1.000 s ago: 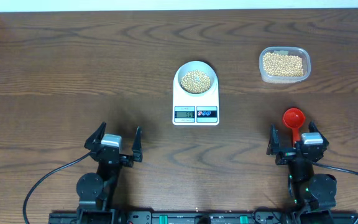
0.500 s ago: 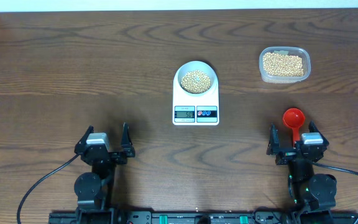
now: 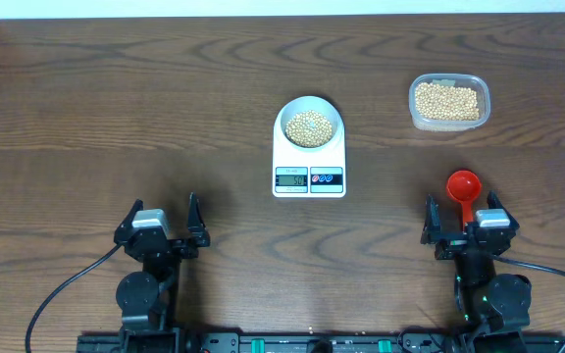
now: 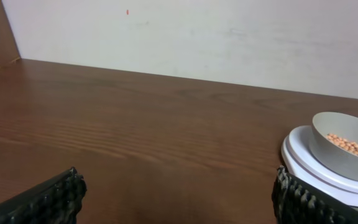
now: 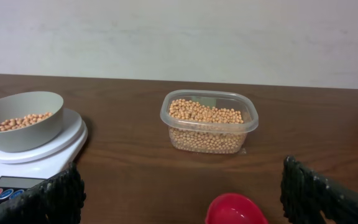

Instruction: Scoop item into bowl and weigh 50g on scale

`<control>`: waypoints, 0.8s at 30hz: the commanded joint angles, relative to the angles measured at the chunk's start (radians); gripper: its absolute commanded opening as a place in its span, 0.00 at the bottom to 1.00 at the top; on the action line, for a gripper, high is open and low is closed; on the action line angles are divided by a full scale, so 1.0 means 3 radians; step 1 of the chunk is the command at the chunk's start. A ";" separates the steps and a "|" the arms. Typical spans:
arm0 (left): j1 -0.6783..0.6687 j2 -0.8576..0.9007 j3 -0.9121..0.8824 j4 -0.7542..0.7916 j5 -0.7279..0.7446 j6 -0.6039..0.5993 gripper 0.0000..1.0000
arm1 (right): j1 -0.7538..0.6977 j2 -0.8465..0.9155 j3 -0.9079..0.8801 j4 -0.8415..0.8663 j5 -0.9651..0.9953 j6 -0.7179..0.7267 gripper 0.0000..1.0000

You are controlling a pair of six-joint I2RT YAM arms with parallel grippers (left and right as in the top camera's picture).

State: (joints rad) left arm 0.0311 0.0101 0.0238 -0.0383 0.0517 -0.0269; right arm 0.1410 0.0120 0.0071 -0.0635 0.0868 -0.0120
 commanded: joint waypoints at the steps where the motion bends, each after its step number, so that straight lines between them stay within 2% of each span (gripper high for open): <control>1: 0.0018 -0.0031 -0.0066 -0.0117 -0.0153 -0.0027 0.98 | 0.0034 -0.0024 -0.0006 -0.0010 0.0038 -0.0039 0.99; 24: 0.0014 -0.0022 -0.0066 -0.0111 -0.0125 -0.0066 0.98 | 0.0036 -0.0023 -0.0006 -0.0011 0.0038 -0.0039 0.99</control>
State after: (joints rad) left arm 0.0322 0.0101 0.0238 -0.0380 0.0456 -0.0307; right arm 0.1410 0.0120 0.0071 -0.0635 0.0868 -0.0120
